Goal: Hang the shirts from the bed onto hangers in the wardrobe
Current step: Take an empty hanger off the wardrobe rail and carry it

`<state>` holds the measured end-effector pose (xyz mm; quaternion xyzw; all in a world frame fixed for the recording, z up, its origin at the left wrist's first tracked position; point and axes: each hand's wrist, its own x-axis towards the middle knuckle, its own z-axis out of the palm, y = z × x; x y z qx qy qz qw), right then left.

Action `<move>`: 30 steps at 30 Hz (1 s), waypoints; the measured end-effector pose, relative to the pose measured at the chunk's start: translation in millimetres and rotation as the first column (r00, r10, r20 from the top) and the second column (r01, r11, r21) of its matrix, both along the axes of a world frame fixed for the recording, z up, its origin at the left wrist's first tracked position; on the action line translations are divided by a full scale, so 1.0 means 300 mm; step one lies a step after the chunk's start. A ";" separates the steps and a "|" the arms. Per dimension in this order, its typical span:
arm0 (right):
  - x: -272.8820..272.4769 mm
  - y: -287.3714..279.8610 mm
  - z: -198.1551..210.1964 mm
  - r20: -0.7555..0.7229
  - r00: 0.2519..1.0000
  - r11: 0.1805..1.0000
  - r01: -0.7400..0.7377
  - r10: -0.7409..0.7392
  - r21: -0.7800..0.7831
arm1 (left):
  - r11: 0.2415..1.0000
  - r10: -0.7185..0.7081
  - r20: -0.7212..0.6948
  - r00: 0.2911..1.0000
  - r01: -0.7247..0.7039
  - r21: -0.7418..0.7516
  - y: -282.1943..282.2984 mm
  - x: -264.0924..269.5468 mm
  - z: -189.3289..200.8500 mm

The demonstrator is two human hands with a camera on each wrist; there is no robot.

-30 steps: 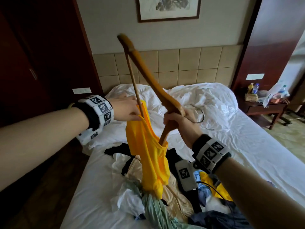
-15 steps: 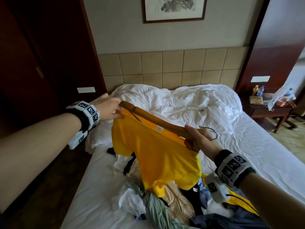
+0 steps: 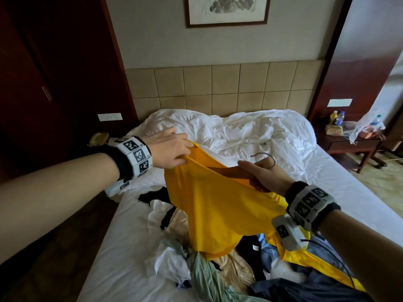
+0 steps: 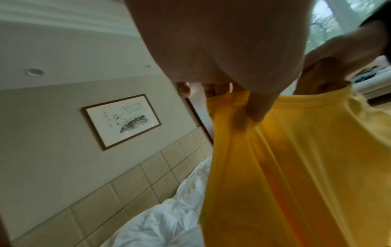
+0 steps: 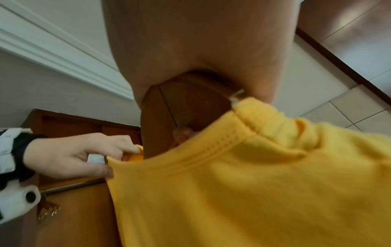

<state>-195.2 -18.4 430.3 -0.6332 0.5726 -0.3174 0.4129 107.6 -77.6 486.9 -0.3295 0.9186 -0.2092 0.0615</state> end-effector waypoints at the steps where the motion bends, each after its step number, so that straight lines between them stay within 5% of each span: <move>1: 0.005 -0.007 0.018 -0.003 1.000 1.000 -0.006 0.006 -0.018 | 1.000 -0.010 0.028 1.000 0.010 0.003 0.010 -0.022 0.001; 7: 0.058 -0.040 0.145 0.022 0.999 0.994 -0.037 0.039 -0.102 | 0.995 -0.023 0.158 0.987 0.008 0.095 0.068 -0.123 0.004; 11: 0.092 -0.045 0.185 0.000 0.998 0.993 -0.059 0.059 -0.104 | 0.982 -0.026 0.016 1.000 0.022 0.189 0.101 -0.138 0.025; 13: 0.089 -0.051 0.191 0.007 0.998 0.994 -0.061 0.061 -0.095 | 0.949 0.061 -0.186 0.981 0.001 0.316 0.119 -0.122 0.045; 15: 0.088 -0.060 0.202 0.009 0.999 0.996 -0.051 0.051 -0.072 | 0.898 0.186 -0.458 0.869 0.039 0.438 0.132 -0.111 0.061; 18: 0.109 -0.067 0.241 0.018 0.998 0.997 -0.061 0.062 -0.056 | 0.937 0.204 -0.674 0.710 0.057 0.344 0.123 -0.118 0.069; 23: 0.172 -0.077 0.350 0.067 0.993 0.990 -0.094 0.101 -0.104 | 0.919 0.321 -0.632 0.706 -0.073 0.387 0.097 -0.190 0.048; 30: 0.173 -0.092 0.508 -0.128 0.969 0.932 -0.240 0.212 -0.270 | 0.914 0.381 -0.779 0.497 -0.330 0.237 0.059 -0.207 0.135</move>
